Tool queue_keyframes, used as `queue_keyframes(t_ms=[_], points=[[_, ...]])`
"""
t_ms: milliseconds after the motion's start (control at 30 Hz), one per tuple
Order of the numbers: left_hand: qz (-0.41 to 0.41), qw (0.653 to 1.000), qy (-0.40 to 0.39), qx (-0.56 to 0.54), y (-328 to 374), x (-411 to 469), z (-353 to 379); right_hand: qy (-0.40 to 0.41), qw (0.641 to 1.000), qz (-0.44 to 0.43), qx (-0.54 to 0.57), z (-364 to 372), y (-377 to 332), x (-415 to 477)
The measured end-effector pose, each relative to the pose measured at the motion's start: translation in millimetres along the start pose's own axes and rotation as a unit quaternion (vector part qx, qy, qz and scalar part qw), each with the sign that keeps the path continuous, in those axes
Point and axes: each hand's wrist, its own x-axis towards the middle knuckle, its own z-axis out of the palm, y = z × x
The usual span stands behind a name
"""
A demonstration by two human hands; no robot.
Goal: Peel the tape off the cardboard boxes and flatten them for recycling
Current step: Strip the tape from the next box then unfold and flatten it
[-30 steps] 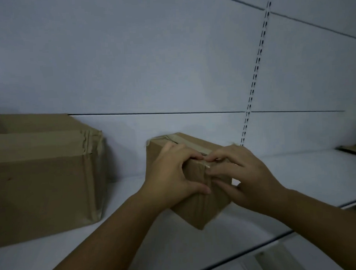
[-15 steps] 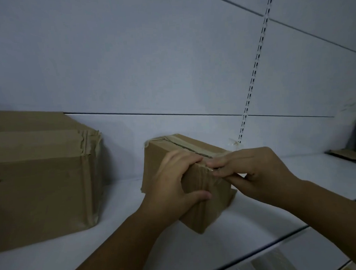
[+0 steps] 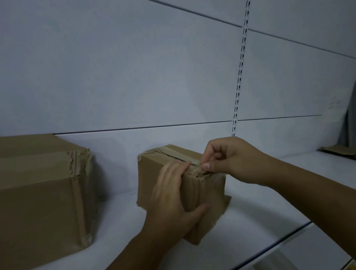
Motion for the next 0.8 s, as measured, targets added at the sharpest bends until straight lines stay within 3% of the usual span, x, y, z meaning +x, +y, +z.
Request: queue_keyframes(t_ms=[233,400,467,600,800], points=[[-0.059,0.996,-0.027,-0.053,6,-6,-6,0.015,0.984,0.132,0.117,2,-7,14],[0.03,0.999,0.005,-0.008,3,-7,-5,-0.007,0.958,0.216,0.186,0,-10,19],[0.04,0.999,0.013,-0.008,1,-7,-4,-0.023,0.961,0.209,0.177,-2,-11,17],[-0.018,0.999,0.008,-0.042,4,-4,-7,-0.031,0.984,0.132,0.117,-6,-13,9],[0.003,1.0,0.003,-0.019,4,-1,-8,-0.047,0.998,0.041,-0.018,-5,-18,-2]])
